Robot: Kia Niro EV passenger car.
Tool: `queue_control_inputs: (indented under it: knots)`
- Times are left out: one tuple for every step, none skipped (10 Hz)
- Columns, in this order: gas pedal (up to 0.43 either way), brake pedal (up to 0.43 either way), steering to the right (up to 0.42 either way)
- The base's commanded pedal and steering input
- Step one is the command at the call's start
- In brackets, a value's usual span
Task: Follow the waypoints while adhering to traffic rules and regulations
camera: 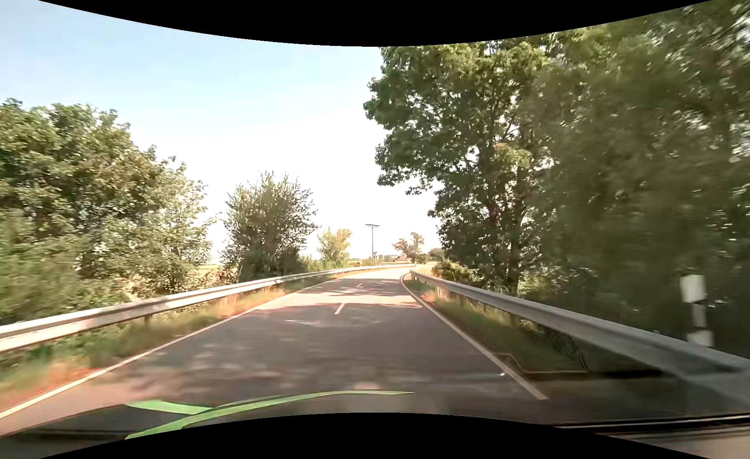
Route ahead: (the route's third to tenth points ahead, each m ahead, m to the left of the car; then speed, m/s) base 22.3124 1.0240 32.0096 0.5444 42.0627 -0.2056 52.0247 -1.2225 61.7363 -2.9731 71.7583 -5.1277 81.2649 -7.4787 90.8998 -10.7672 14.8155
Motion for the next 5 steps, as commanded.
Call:
queue_control_inputs:
  knots:
    - [0.240,0.000,-0.001]
    - [0.228,0.000,-0.001]
    - [0.220,0.000,0.000]
    - [0.220,0.000,0.000]
    - [0.220,0.000,0.000]
